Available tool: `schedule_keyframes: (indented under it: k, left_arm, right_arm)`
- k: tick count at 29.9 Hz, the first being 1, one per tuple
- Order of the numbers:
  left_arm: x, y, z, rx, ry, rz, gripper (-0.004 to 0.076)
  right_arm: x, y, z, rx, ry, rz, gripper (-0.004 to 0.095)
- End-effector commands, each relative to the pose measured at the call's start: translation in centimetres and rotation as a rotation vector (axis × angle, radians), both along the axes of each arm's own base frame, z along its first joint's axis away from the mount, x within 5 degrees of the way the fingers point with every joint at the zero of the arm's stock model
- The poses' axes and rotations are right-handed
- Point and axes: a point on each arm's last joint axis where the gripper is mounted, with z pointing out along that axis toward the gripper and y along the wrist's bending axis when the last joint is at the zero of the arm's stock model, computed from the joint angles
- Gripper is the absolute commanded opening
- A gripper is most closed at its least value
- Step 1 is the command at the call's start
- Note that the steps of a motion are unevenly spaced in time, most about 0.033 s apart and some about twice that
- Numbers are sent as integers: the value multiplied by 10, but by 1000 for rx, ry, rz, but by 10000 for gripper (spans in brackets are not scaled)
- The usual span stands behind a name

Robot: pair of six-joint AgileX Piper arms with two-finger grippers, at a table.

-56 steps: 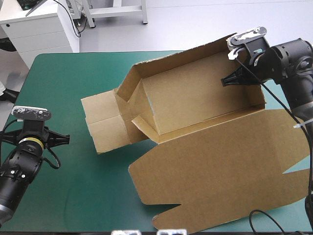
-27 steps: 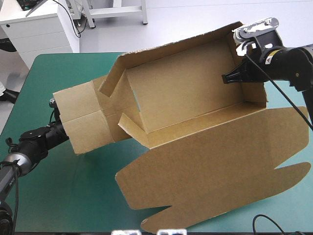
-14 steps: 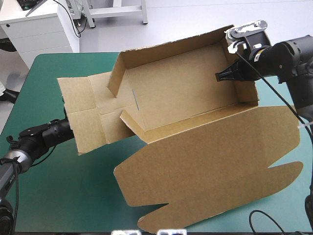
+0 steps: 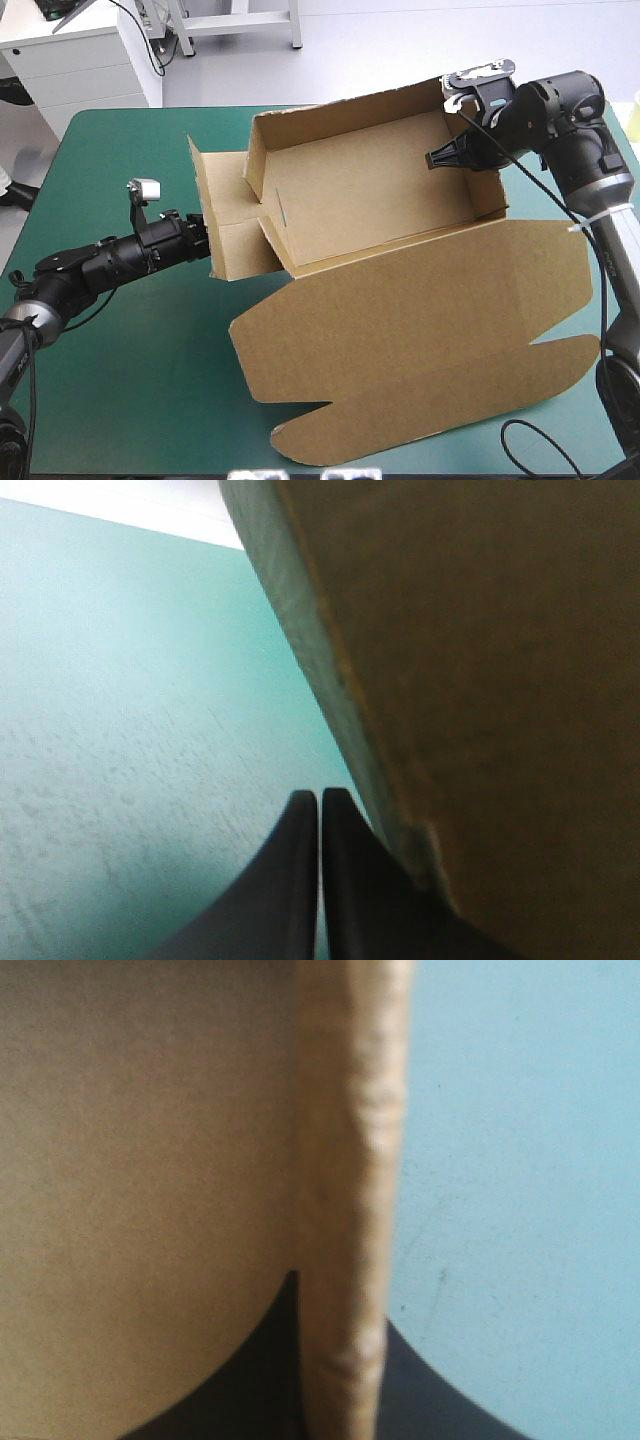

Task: Fold the box

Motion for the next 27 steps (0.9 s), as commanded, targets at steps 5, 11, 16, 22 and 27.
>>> schedule_keyframes:
  k: [5,11,16,22,27]
  left_arm:
    - [-1,-2,29,-85,-84,-6,-8]
    - [-2,-26,39,-76,-117,-81,-8]
    - [-4,-42,53,-94,-135,-143,-8]
    - [-2,-43,68,-140,-119,-155,-6]
    - [-2,-45,86,-173,-140,-189,105]
  right_arm:
    - [-14,-4,24,27,-76,-6,-19]
    - [-14,-4,24,27,-76,-6,-19]
    - [-14,-4,24,25,-76,-7,-19]
    - [-14,-5,24,15,-79,-11,-19]
    - [-12,-5,22,9,-76,-11,-18]
